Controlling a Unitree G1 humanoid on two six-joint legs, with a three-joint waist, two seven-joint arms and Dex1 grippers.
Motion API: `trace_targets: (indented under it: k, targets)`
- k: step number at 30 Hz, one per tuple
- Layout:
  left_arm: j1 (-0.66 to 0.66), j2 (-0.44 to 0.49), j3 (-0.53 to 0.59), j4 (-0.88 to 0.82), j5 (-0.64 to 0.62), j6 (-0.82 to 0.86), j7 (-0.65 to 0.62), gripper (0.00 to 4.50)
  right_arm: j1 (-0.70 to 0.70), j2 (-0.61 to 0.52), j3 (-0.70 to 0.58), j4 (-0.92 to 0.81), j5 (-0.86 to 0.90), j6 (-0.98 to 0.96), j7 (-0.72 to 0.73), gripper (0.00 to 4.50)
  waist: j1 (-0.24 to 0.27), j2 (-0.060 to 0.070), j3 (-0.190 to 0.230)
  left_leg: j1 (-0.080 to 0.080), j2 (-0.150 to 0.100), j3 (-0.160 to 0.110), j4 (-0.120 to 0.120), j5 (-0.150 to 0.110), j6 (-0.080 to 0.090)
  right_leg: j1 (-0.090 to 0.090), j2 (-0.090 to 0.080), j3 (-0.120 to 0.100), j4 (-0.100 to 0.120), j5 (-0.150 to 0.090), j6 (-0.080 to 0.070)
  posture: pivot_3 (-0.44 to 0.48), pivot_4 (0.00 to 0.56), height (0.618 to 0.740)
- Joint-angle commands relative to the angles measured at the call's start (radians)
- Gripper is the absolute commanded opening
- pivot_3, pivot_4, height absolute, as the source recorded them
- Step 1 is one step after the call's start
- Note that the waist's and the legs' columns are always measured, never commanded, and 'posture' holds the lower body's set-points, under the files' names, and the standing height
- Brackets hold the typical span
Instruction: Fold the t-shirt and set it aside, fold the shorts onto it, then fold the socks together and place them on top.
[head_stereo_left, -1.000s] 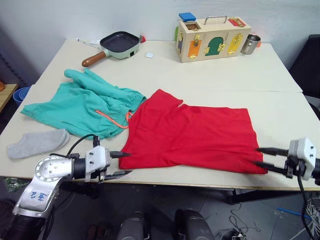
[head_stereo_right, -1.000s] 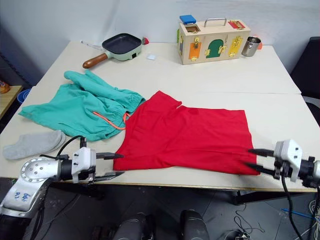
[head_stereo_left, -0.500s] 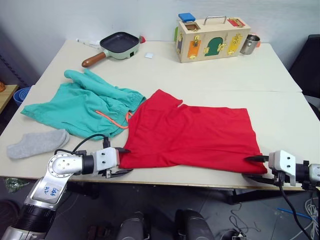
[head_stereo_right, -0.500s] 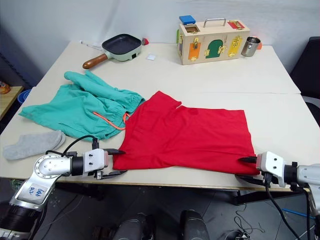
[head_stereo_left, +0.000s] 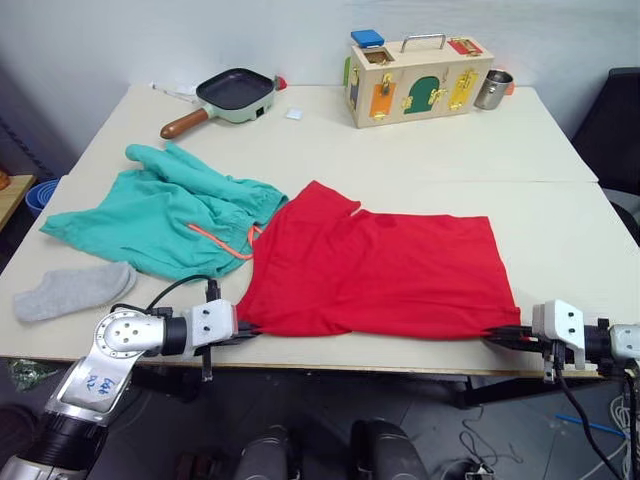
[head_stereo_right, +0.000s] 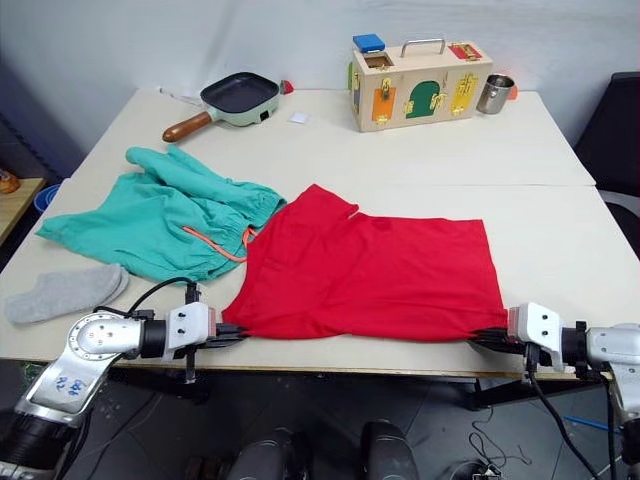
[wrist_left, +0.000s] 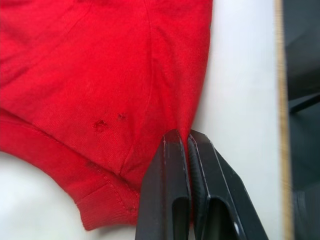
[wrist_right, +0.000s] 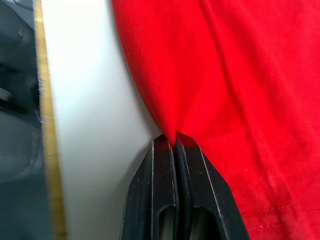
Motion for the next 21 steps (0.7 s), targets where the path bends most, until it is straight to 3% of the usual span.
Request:
trace_targets:
  k: [1,7,14,15,17,21]
  targets:
    - [0.082,0.040,0.012,-0.053,-0.022,0.022,-0.042,0.01,0.067,-0.039,-0.039,-0.068,0.039,0.064,0.028,0.00,-0.003,0.000,0.000,0.000,0.000,0.000,0.000,0.000,0.000,0.000,0.000,0.000,0.000,0.000,0.000,0.000,0.150,0.740]
    - [0.189,0.064,0.054,-0.128,-0.045,0.004,-0.039,0.01,0.170,-0.051,-0.080,-0.140,0.065,0.094,0.032,0.00,-0.008,0.000,0.000,-0.001,0.000,0.000,0.001,-0.002,0.002,0.001,0.000,0.000,-0.002,0.000,0.000,0.000,0.150,0.740]
    - [0.203,0.061,0.054,-0.131,-0.028,-0.003,-0.025,0.01,0.195,-0.039,-0.096,-0.125,0.059,0.106,0.013,0.00,-0.008,-0.001,0.000,-0.001,0.000,0.000,0.000,-0.003,-0.003,0.000,0.000,0.000,-0.002,0.000,0.000,0.000,0.150,0.740]
    - [0.208,0.067,0.061,-0.135,-0.039,0.019,-0.029,0.23,0.195,-0.034,-0.103,-0.124,0.076,0.134,0.011,0.00,-0.008,-0.001,0.001,-0.001,0.000,0.000,0.000,-0.003,-0.003,0.000,0.000,0.000,-0.002,0.000,0.000,0.000,0.150,0.740]
    - [0.224,0.081,0.081,-0.152,-0.071,0.066,-0.044,0.66,0.198,-0.033,-0.105,-0.127,0.100,0.166,0.026,0.44,-0.009,-0.001,0.001,-0.001,0.000,0.000,0.000,-0.003,-0.002,0.000,0.000,0.000,-0.002,0.000,0.000,0.000,0.150,0.740]
    - [0.238,0.105,0.115,-0.173,-0.098,0.087,-0.064,1.90,0.214,-0.053,-0.106,-0.148,0.115,0.202,0.057,1.70,-0.009,-0.002,0.001,-0.002,0.000,-0.001,0.000,-0.002,-0.002,0.000,0.000,0.000,-0.002,-0.001,-0.001,0.000,0.150,0.740]
